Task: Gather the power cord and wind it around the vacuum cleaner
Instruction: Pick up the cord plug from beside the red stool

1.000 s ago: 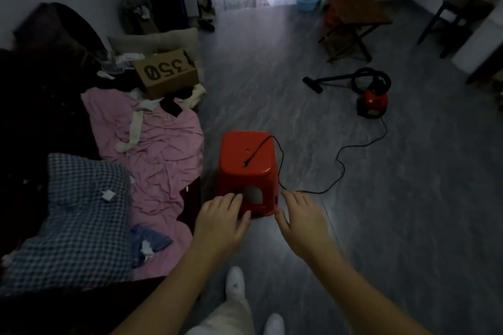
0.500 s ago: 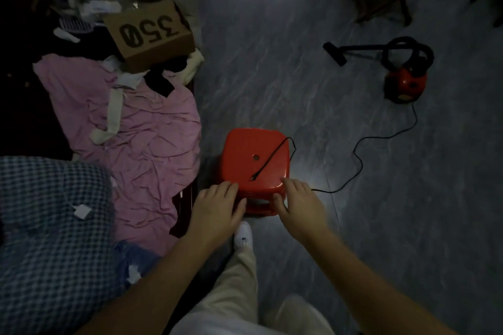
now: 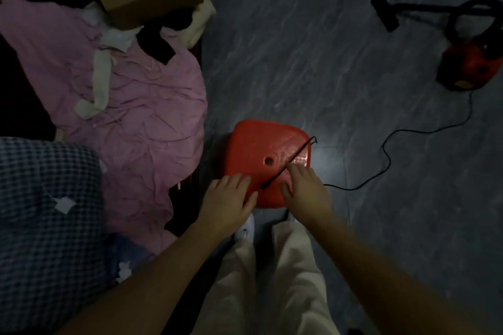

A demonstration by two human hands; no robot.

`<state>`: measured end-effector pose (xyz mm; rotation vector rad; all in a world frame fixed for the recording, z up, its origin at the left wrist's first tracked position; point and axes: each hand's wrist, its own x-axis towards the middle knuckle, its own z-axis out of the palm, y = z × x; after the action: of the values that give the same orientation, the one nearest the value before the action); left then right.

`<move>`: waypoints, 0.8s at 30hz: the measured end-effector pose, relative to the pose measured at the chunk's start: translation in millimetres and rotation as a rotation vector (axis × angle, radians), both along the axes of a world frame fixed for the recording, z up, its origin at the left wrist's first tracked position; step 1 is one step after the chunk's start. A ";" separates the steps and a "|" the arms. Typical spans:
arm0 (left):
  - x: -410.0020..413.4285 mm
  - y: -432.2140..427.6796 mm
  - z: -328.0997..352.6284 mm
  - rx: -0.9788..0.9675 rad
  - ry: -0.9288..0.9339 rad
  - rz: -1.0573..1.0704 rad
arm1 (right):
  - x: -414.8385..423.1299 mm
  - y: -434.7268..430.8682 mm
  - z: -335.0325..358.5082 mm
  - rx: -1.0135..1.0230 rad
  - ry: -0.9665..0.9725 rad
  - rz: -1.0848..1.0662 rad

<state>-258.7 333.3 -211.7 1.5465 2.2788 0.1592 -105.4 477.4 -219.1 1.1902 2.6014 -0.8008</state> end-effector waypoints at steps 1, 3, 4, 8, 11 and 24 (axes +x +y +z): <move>-0.8 3.6 -13.4 -0.014 -0.001 0.020 | -3.3 6.9 -15.1 -0.016 -0.012 0.029; -0.6 11.1 -40.6 -0.041 -0.016 0.068 | -9.2 21.8 -47.0 -0.041 -0.049 0.100; 0.5 14.1 -53.9 -0.054 -0.028 0.094 | -12.0 28.9 -65.0 -0.052 -0.069 0.145; 9.1 22.1 -100.1 -0.083 -0.056 0.149 | -19.8 57.2 -131.3 -0.064 -0.169 0.290; 18.0 26.1 -120.3 -0.123 -0.075 0.202 | -14.0 73.8 -160.8 0.006 -0.204 0.341; 34.0 132.1 -12.4 -0.001 -0.310 0.230 | 23.9 139.8 -34.6 -0.283 0.129 0.159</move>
<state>-224.7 465.4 -224.2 1.1609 2.1959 0.4277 -81.5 617.2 -253.7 0.8689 2.5289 -1.1971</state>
